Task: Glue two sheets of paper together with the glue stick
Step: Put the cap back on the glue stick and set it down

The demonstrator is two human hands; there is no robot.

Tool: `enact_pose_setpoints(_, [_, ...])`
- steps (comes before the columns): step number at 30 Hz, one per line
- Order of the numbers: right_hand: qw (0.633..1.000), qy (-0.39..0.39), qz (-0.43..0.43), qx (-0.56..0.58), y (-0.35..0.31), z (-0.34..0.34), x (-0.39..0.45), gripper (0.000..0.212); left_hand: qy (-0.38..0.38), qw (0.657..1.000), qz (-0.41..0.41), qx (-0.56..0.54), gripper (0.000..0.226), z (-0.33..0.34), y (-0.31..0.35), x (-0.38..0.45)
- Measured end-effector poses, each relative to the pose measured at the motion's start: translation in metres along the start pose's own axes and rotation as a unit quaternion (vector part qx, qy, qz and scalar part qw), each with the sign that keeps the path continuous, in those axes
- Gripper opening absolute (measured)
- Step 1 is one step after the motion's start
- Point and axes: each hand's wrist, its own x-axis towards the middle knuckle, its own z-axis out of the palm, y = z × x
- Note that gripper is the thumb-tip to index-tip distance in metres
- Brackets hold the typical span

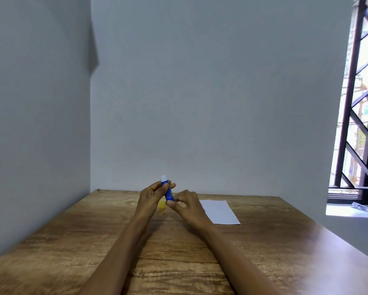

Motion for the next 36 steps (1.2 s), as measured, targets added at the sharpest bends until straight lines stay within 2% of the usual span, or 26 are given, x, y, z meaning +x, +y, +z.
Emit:
enact_pose_setpoints(2, [0.997, 0.058, 0.009, -0.044, 0.000, 0.001, 0.002, 0.024, -0.002, 1.000, 0.004, 0.007, 0.022, 0.003, 0.000, 0.001])
enact_pose_setpoints(4, [0.996, 0.074, 0.010, -0.047, 0.001, 0.002, 0.003, 0.030, -0.012, 1.000, 0.005, 0.012, 0.023, 0.006, 0.000, 0.000])
enact_pose_setpoints(6, [0.999, 0.037, 0.011, -0.012, 0.005, 0.002, 0.002, 0.023, -0.014, 1.000, 0.004, 0.010, 0.024, 0.006, 0.000, 0.001])
enact_pose_setpoints(9, [0.998, -0.041, 0.015, 0.055, 0.008, 0.000, 0.000, 0.028, -0.007, 1.000, 0.006, 0.005, 0.023, 0.000, 0.000, 0.002])
enact_pose_setpoints(11, [0.999, -0.031, 0.004, 0.032, 0.006, 0.000, 0.003, 0.028, -0.010, 1.000, 0.008, 0.007, 0.023, -0.001, 0.001, 0.002])
enact_pose_setpoints(15, [0.999, 0.043, 0.011, -0.007, 0.010, -0.003, 0.010, 0.021, -0.017, 1.000, 0.016, 0.019, 0.023, -0.001, 0.001, 0.000])
enact_pose_setpoints(17, [0.999, 0.037, 0.015, 0.016, 0.014, -0.002, 0.010, 0.019, -0.021, 0.999, 0.014, 0.021, 0.023, 0.000, 0.000, -0.001])
enact_pose_setpoints(19, [1.000, -0.002, 0.006, 0.028, 0.016, 0.000, 0.009, 0.021, -0.026, 0.999, 0.008, 0.016, 0.023, 0.000, -0.001, -0.001])
enact_pose_setpoints(21, [1.000, -0.016, -0.008, -0.007, 0.016, 0.002, 0.009, 0.025, -0.030, 0.999, 0.008, 0.014, 0.024, -0.001, -0.001, 0.000])
enact_pose_setpoints(24, [0.991, 0.080, -0.026, -0.105, 0.014, 0.002, 0.011, 0.023, -0.038, 0.999, 0.012, 0.013, 0.022, 0.001, 0.001, -0.002])
enact_pose_setpoints(26, [0.982, 0.131, -0.021, -0.136, 0.013, 0.001, 0.011, 0.030, -0.047, 0.998, 0.018, 0.022, 0.019, 0.006, 0.001, -0.004])
enact_pose_setpoints(28, [0.981, 0.133, -0.027, -0.137, 0.016, 0.001, 0.010, 0.033, -0.051, 0.998, 0.023, 0.041, 0.022, 0.009, 0.001, -0.006])
enact_pose_setpoints(33, [0.991, 0.064, -0.074, -0.094, 0.021, -0.001, 0.006, 0.027, -0.042, 0.997, 0.035, 0.046, 0.025, 0.003, 0.003, -0.005])
enact_pose_setpoints(36, [0.983, 0.093, -0.092, -0.127, 0.019, -0.004, 0.007, 0.023, -0.052, 0.997, 0.043, 0.044, 0.024, 0.001, 0.003, -0.004])
